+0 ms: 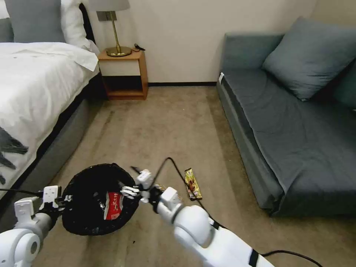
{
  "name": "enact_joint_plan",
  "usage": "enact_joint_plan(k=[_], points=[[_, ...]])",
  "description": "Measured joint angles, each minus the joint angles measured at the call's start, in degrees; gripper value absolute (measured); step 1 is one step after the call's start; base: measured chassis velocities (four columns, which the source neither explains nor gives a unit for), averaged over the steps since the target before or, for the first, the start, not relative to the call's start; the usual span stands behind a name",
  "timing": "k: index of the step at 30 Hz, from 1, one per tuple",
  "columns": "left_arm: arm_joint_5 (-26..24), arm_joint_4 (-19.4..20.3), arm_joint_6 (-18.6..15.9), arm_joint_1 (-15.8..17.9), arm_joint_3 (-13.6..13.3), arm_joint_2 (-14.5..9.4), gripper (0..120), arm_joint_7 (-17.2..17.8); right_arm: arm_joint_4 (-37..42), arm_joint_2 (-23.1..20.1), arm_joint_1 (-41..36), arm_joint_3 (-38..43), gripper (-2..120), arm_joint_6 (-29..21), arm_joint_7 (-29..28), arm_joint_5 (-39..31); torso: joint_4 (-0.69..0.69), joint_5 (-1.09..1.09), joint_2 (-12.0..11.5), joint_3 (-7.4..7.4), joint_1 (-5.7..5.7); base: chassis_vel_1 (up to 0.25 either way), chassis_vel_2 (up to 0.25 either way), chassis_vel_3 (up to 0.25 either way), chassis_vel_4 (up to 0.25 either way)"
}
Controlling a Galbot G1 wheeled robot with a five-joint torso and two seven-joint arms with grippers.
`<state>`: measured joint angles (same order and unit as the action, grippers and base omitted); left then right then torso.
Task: Pick up the trash bin, then pick up the garbage on the floor and place it into the trash bin.
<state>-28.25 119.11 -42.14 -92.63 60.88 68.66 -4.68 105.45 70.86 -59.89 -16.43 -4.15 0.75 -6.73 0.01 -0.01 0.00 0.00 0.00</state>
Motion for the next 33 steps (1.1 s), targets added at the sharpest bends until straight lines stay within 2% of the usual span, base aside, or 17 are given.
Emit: enact_joint_plan(k=[5, 12, 17, 22, 23, 24, 25, 26, 27, 28, 29, 30, 33], points=[[-0.4, -0.5, 0.0, 0.0, 0.6, 0.0, 3, -0.1, -0.5, -1.6, -2.9, 2.3, 99, 2.2, -0.8, 2.1, -0.01, 0.0, 0.0, 0.0, 0.0, 0.0, 0.0, 0.0, 0.0], [-0.5, -0.6, 0.0, 0.2, 0.9, -0.1, 3, -0.2, -0.7, -2.4, -5.1, 3.6, 100, 2.7, -1.2, 2.3, -0.02, 0.0, 0.0, 0.0, 0.0, -0.065, 0.079, 0.074, -0.064], [-0.6, -0.4, 0.0, 0.1, 1.1, -0.1, 3, -0.2, -0.9, -2.5, -5.5, 3.7, 100, 2.2, -1.4, 2.5, 0.0, 0.0, 0.0, 0.0, 0.0, -0.191, 0.182, 0.195, -0.197], [-0.6, -0.4, 0.0, 0.1, 1.2, -0.2, 3, -0.3, -1.1, -2.8, -5.7, 3.6, 100, -1.0, -2.5, 2.6, -0.01, -0.02, 0.0, 0.0, 0.0, -0.247, 0.262, 0.26, -0.251], [-0.6, -0.4, 0.0, 0.2, 1.2, -0.2, 3, -0.3, -1.0, -2.9, -5.7, 3.5, 100, -4.0, -3.4, 2.7, -0.02, 0.0, 0.0, 0.0, 0.0, -0.249, 0.295, 0.273, -0.256], [-0.7, -0.6, 0.0, 0.2, 1.2, -0.3, 3, -0.3, -0.9, -2.8, -5.4, 3.1, 100, -10.5, -6.7, 2.5, -0.01, 0.01, 0.0, 0.0, 0.0, -0.264, 0.274, 0.28, -0.247], [-0.7, -0.6, 0.0, 0.3, 1.2, -0.3, 3, -0.3, -1.0, -2.7, -5.1, 3.0, 100, -13.4, -8.0, 2.3, 0.0, 0.01, 0.0, 0.0, 0.0, -0.264, 0.274, 0.232, -0.247], [-0.7, -0.6, 0.0, 0.3, 1.2, -0.3, 3, -0.3, -1.0, -2.7, -5.1, 3.0, 100, -13.4, -8.0, 2.3, 0.0, 0.01, 0.0, 0.0, 0.0, -0.264, 0.274, 0.232, -0.247], [-0.7, -0.6, 0.0, 0.3, 1.2, -0.3, 3, -0.3, -1.4, -2.6, -4.6, 2.9, 100, -17.0, -9.5, 1.5, 0.03, 0.02, 0.0, 0.02, -0.01, -0.212, 0.242, 0.232, -0.247], [-0.7, -0.6, 0.0, 0.3, 1.2, -0.3, 3, -0.3, -1.4, -2.6, -4.6, 2.9, 100, -17.0, -9.5, 1.5, 0.03, 0.02, 0.0, 0.02, -0.01, -0.212, 0.242, 0.232, -0.247], [-0.7, -0.7, 0.0, 0.3, 1.2, -0.3, 3, -0.3, -3.8, -1.8, -3.2, 3.0, 100, -24.9, -12.8, -2.5, 0.02, 0.01, 0.0, 0.02, -0.01, -0.15, 0.178, 0.095, -0.114], [-0.7, -0.7, 0.0, 0.3, 1.2, -0.3, 3, -0.3, -3.8, -1.8, -3.2, 3.0, 100, -24.9, -12.8, -2.5, 0.02, 0.01, 0.0, 0.02, -0.01, -0.15, 0.178, 0.095, -0.114], [-0.7, -0.9, 0.0, 0.2, 1.2, -0.4, 3, -0.3, -8.0, -0.9, -1.4, 3.9, 100, -32.3, -13.2, -7.5, -0.01, 0.0, 0.0, 0.0, 0.0, -0.036, 0.074, 0.041, -0.041]])
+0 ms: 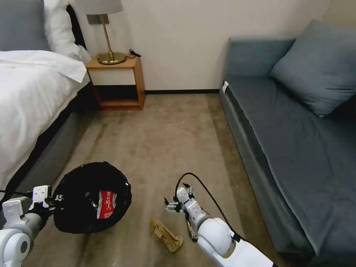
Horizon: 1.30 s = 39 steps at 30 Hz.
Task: Pick up the trash bin, then pick up the garbage on the floor and place it into the trash bin.
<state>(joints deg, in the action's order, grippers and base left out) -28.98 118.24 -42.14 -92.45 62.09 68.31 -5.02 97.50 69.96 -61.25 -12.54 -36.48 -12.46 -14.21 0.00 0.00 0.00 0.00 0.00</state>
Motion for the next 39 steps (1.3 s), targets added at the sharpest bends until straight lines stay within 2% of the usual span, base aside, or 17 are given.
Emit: enact_joint_plan(k=[5, 19, 21, 23, 25, 27, 30, 31, 33, 36, 39], points=[[0.0, -0.1, 0.0, -0.2, 0.1, 0.0, 3, 0.0, -5.9, 1.3, 0.6, 1.5, 100, -3.6, 0.2, -3.1, -0.01, 0.0, 0.0, -0.01, 0.0, 0.037, -0.034, -0.028, 0.044], [0.0, -0.1, 0.0, -0.4, 0.2, 0.1, 3, -0.1, -15.7, 3.6, 1.2, 3.6, 99, -4.8, 0.0, -4.2, 0.0, 0.0, 0.0, 0.0, 0.0, 0.002, -0.002, -0.002, 0.004], [0.0, -0.1, 0.0, -0.5, 0.3, 0.1, 3, -0.1, -17.2, 3.8, 1.3, 3.6, 90, -4.7, 0.5, -4.3, 0.0, 0.0, 0.0, 0.0, 0.0, 0.0, 0.0, 0.0, 0.0], [0.0, -0.1, 0.0, -0.5, 0.3, 0.1, 3, -0.1, -17.3, 3.9, 1.2, 3.6, 87, -4.7, 0.6, -4.3, 0.0, 0.0, 0.0, 0.0, 0.0, 0.0, 0.0, 0.0, 0.0], [0.0, -0.1, 0.0, -0.5, 0.3, 0.1, 3, -0.1, -17.6, 4.0, 1.1, 3.6, 77, -4.7, 1.3, -4.4, 0.0, 0.0, 0.0, 0.0, 0.0, 0.0, 0.0, 0.0, 0.0], [0.0, -0.1, 0.0, -0.5, 0.3, 0.1, 3, -0.1, -17.7, 4.1, 1.1, 3.6, 73, -4.6, 1.4, -4.4, 0.0, 0.0, 0.0, 0.0, 0.0, 0.0, 0.0, 0.0, 0.0], [0.0, -0.1, 0.0, -0.5, 0.3, 0.1, 3, -0.1, -18.1, 4.5, 1.0, 3.7, 59, -4.3, 1.8, -4.2, 0.0, 0.0, 0.0, 0.0, 0.0, 0.0, 0.0, 0.0, 0.0], [0.0, -0.1, 0.0, -0.5, 0.3, 0.1, 3, -0.1, -18.1, 4.5, 1.0, 3.7, 59, -4.3, 1.8, -4.2, 0.0, 0.0, 0.0, 0.0, 0.0, 0.0, 0.0, 0.0, 0.0], [0.0, -0.1, 0.0, -0.4, 0.3, 0.2, 3, -0.1, -18.4, 4.6, 1.0, 3.7, 48, -4.1, 2.3, -3.7, 0.0, 0.0, 0.0, 0.0, 0.0, 0.0, 0.0, 0.0, 0.0], [0.0, -0.1, 0.0, -0.4, 0.3, 0.2, 3, -0.1, -18.6, 4.8, 1.0, 3.7, 42, -4.1, 2.5, -3.3, 0.0, 0.0, 0.0, 0.0, 0.0, 0.0, 0.0, 0.0, 0.0], [0.0, -0.1, 0.0, -0.4, 0.3, 0.2, 3, -0.1, -18.8, 4.8, 1.0, 3.6, 28, -3.9, 2.6, -2.9, 0.0, 0.0, 0.0, 0.0, 0.0, 0.0, 0.0, 0.0, 0.0]])
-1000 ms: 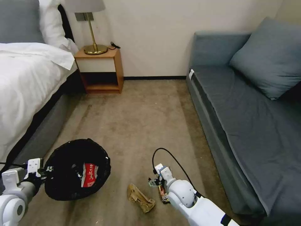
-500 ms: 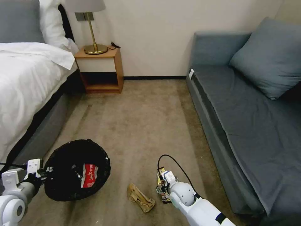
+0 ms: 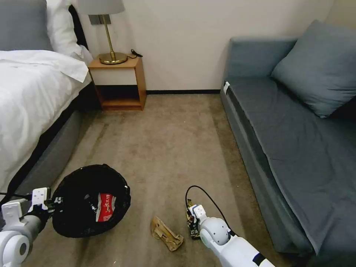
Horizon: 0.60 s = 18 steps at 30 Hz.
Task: Pick up the trash bin, then pick up the garbage on the floor and place it into the trash bin.
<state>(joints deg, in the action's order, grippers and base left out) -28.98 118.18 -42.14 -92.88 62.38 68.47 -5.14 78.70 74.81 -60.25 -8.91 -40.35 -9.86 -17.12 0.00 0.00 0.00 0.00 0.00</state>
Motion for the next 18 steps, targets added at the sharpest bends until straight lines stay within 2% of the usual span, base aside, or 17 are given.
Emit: enact_joint_plan(k=[1, 2, 5, 7, 8, 13, 17, 18], points=[[0.0, 0.0, 0.0, 0.0, 0.0, 0.0, 3, 0.0, 0.0, 0.0, 0.0, 0.0, 21, 0.0, 0.0, 0.1, 0.0, 0.0, 0.0, 0.0, 0.0, 0.0, 0.0, 0.0, 0.0], [0.0, 0.0, 0.0, 0.0, 0.0, 0.0, 3, 0.0, 0.0, 0.0, 0.0, 0.0, 21, 0.0, 0.0, 0.1, 0.0, 0.0, 0.0, 0.0, 0.0, 0.0, 0.0, 0.0, 0.0], [0.0, 0.0, 0.0, 0.0, 0.0, 0.0, 3, 0.0, 1.1, -0.5, -0.2, -0.1, 7, 0.1, 0.0, 0.0, 0.0, 0.0, 0.0, 0.0, 0.0, 0.0, 0.0, 0.0, 0.0], [0.0, 0.0, 0.0, 0.0, 0.0, 0.0, 3, 0.0, 1.4, -0.7, -0.2, -0.1, 5, 0.1, 0.0, 0.0, 0.0, 0.0, 0.0, 0.0, 0.0, 0.0, 0.0, 0.0, 0.0], [0.0, 0.0, 0.0, 0.0, 0.0, 0.0, 3, 0.0, 2.6, -1.2, -0.5, -0.1, 0, 0.1, 0.0, -0.1, 0.0, 0.0, 0.0, 0.0, 0.0, 0.0, 0.0, 0.0, 0.0], [0.0, 0.0, 0.0, 0.0, -0.1, 0.1, 3, 0.0, 8.8, -2.8, -1.2, 0.7, 0, 0.6, -1.1, -1.3, 0.01, 0.0, 0.0, 0.0, 0.0, 0.0, 0.0, 0.0, 0.0], [0.0, 0.0, 0.0, -0.2, -0.2, 0.2, 3, -0.1, 24.6, -6.2, -0.1, -0.3, 0, 4.1, -3.7, -8.2, 0.01, 0.01, 0.0, 0.0, 0.0, 0.0, 0.0, 0.0, 0.0], [0.0, 0.0, 0.0, -0.2, -0.2, 0.2, 3, -0.1, 24.6, -6.2, -0.1, -0.3, 0, 4.1, -3.7, -8.2, 0.01, 0.01, 0.0, 0.0, 0.0, 0.0, 0.0, 0.0, 0.0]])
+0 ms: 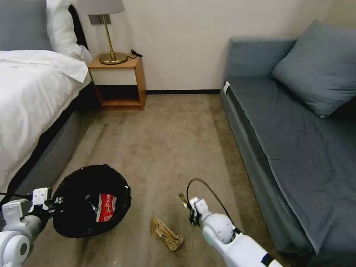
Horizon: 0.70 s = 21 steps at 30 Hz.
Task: Pick up the trash bin, then pick up the garbage on the floor and place it into the trash bin.
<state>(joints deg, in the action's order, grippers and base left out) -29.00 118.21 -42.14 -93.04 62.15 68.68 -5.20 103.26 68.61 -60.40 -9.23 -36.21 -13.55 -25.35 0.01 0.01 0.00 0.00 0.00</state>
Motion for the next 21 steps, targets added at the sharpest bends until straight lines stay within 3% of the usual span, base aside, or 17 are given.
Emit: enact_joint_plan(k=[5, 10, 16, 18, 21], points=[[0.1, 0.9, 0.0, -0.6, -0.4, 0.7, 3, 0.0, 8.2, 1.7, 6.6, -6.9, 0, 11.4, 0.5, -6.6, 0.0, 0.0, 0.0, 0.0, 0.0, 0.0, 0.0, 0.0, 0.0], [0.2, 1.7, 0.0, -1.1, -0.5, 1.5, 3, 0.0, 6.4, 5.4, 12.1, -12.6, 0, 13.8, 2.1, -7.5, -0.03, 0.01, 0.0, 0.0, 0.0, 0.0, 0.0, 0.0, 0.0], [0.4, 2.3, 0.0, -1.2, -1.0, 2.0, 3, 0.1, -0.8, 11.5, 17.8, -19.9, 0, 15.3, 3.0, -6.5, -0.02, 0.01, 0.0, 0.0, 0.0, 0.0, 0.0, 0.0, 0.0], [0.5, 2.3, 0.0, -0.9, -1.5, 1.8, 3, 0.2, -5.2, 15.5, 20.1, -24.4, 0, 15.7, 3.0, -4.7, -0.02, 0.01, 0.0, 0.0, 0.0, 0.0, 0.0, 0.0, 0.0], [0.5, 2.4, 0.0, -1.0, -1.7, 1.8, 3, 0.2, -6.3, 16.4, 20.2, -25.3, 0, 15.3, 2.8, -3.9, -0.02, 0.01, 0.0, 0.0, 0.0, 0.0, 0.0, 0.0, 0.0]])
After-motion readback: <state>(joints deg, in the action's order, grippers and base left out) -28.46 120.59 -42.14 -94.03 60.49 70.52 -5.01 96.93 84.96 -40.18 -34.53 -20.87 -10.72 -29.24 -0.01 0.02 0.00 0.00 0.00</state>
